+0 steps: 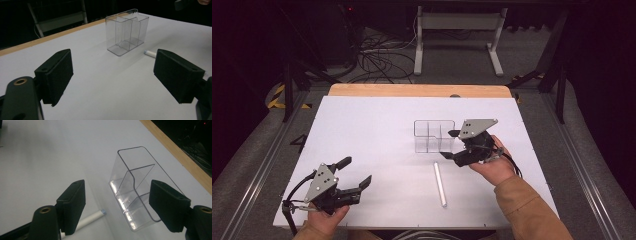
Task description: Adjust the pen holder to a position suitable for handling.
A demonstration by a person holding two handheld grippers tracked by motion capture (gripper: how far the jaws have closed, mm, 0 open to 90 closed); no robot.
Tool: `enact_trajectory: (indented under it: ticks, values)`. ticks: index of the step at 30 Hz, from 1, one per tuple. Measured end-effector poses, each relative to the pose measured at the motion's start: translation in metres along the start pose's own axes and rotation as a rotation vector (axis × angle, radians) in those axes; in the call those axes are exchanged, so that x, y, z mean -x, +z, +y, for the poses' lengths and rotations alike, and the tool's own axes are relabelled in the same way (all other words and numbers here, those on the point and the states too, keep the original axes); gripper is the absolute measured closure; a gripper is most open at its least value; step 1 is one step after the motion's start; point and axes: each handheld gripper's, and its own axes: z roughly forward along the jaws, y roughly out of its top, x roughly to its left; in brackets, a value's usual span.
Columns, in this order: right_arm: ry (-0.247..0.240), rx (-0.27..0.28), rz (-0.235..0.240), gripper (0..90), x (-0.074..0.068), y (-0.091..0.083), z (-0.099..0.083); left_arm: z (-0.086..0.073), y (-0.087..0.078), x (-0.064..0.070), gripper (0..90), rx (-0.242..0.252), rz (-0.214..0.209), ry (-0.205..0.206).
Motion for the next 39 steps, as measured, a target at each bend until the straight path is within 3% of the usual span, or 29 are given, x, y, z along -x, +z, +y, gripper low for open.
enact_trajectory:
  ticks: [5, 17, 28, 39]
  values:
    - [0.001, -0.025, 0.007, 31.1, 0.009, 0.009, 0.0, 0.0, 0.0, 0.0, 16.8, 0.0, 0.0, 0.001]
    - [-0.028, -0.042, 0.018, 35.8, 0.013, 0.013, 0.004, 0.0, 0.001, 0.001, 16.8, -0.004, -0.002, 0.006]
    - [-0.088, -0.136, 0.037, 45.4, 0.025, 0.037, 0.011, -0.001, 0.002, 0.0, 16.9, -0.008, -0.006, 0.005]
    - [-0.097, -0.216, 0.059, 49.7, 0.035, 0.064, 0.014, -0.001, 0.002, 0.0, 16.9, -0.007, -0.008, 0.005]
